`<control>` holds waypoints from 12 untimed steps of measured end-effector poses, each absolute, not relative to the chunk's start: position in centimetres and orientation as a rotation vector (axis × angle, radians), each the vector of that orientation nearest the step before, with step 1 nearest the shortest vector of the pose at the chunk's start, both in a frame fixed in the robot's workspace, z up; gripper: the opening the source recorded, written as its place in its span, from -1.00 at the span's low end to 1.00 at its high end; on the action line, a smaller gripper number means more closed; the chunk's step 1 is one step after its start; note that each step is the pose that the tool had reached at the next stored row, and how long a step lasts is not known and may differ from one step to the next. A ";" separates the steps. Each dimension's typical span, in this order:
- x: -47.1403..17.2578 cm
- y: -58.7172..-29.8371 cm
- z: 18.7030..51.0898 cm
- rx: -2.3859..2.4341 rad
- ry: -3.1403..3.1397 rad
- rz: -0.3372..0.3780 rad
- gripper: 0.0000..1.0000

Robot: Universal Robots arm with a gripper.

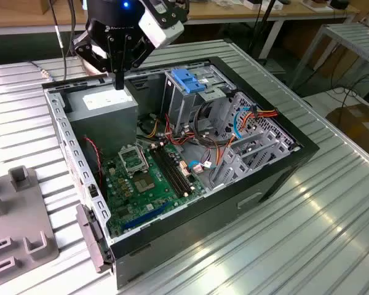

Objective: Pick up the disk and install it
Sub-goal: 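Reach for the disk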

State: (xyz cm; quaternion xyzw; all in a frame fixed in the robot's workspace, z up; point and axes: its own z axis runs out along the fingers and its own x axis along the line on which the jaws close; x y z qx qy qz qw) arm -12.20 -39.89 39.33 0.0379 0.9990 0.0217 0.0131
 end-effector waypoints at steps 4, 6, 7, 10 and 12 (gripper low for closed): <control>-12.7 -39.9 39.3 0.118 3.112 0.068 -0.80; -12.9 -39.9 39.3 0.118 3.112 0.068 -0.80; -13.0 -39.9 39.3 0.118 3.112 0.068 -0.80; -13.2 -39.9 39.3 0.118 3.112 0.068 -0.80; -13.4 -39.9 39.3 0.118 3.112 0.068 -0.80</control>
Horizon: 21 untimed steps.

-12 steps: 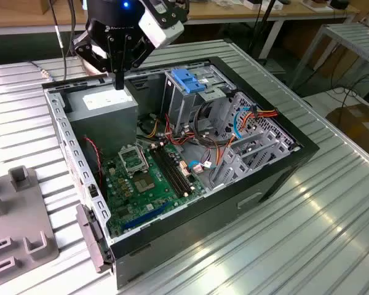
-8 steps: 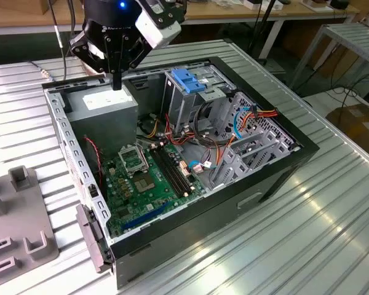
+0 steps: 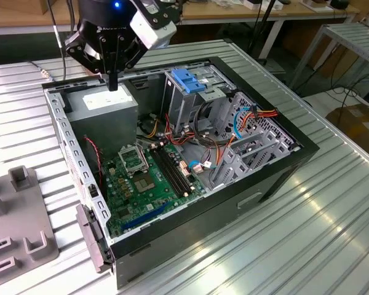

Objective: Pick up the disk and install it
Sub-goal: 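Reach for the disk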

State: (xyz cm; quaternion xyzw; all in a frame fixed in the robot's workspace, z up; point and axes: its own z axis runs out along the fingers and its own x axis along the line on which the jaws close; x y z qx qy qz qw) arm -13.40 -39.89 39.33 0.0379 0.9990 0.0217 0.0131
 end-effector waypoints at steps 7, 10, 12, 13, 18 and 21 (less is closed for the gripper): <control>-14.2 -39.9 39.3 0.118 3.113 0.068 -0.80; -14.6 -39.9 39.3 0.118 3.112 0.068 -0.80; -14.9 -39.9 39.3 0.118 3.112 0.068 -0.80; -14.9 -39.9 39.3 0.118 3.112 0.068 -0.80; -15.4 -39.9 39.3 0.118 3.112 0.068 -0.80; -15.9 -39.9 39.3 0.118 3.112 0.068 -0.80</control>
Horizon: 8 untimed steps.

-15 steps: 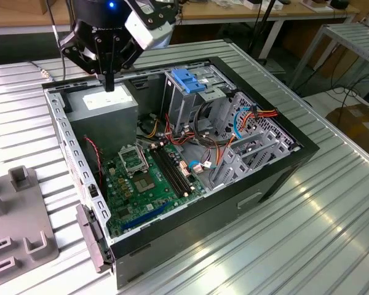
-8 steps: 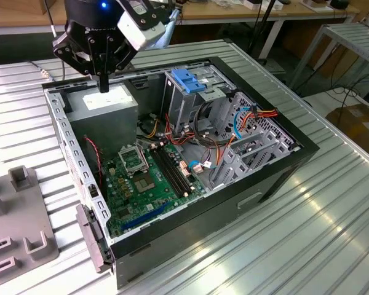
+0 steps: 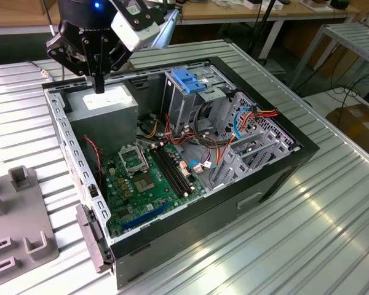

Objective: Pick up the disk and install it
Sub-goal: 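Reach for the disk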

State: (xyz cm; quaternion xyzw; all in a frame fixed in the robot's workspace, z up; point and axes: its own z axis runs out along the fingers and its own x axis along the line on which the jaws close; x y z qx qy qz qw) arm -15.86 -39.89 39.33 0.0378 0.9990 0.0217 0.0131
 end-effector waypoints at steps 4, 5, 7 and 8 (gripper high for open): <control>-16.4 -39.9 39.3 0.118 3.112 0.068 -0.80; -16.5 -39.9 39.3 0.118 3.113 0.068 -0.80; -16.8 -39.9 39.3 0.118 3.112 0.068 -0.80; -17.1 -39.9 39.3 0.118 3.112 0.068 -0.80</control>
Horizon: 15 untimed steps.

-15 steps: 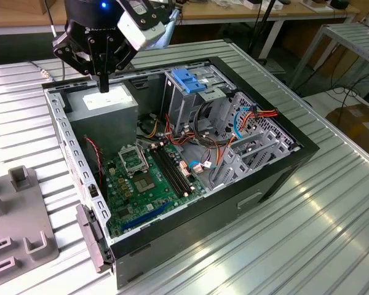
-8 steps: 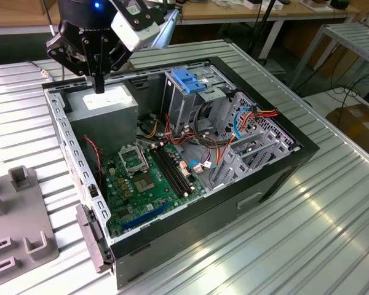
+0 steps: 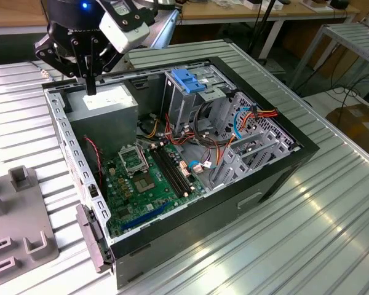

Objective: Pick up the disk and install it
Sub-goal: 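Reach for the disk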

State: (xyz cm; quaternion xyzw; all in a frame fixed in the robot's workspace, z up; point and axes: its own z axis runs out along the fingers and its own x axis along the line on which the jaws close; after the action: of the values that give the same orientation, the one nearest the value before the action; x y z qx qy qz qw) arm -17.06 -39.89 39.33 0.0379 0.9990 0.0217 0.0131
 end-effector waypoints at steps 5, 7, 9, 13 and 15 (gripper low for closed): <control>-18.1 -39.9 39.3 0.118 3.113 0.068 -0.80; -18.5 -39.9 39.3 0.118 3.113 0.068 -0.80; -18.8 -39.9 39.3 0.118 3.113 0.068 -0.80; -19.5 -39.9 39.3 0.118 3.112 0.068 -0.80; -20.0 -39.9 39.3 0.118 3.112 0.068 -0.80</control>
State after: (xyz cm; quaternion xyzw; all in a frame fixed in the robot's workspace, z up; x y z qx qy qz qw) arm -19.95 -39.89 39.33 0.0378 0.9990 0.0217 0.0131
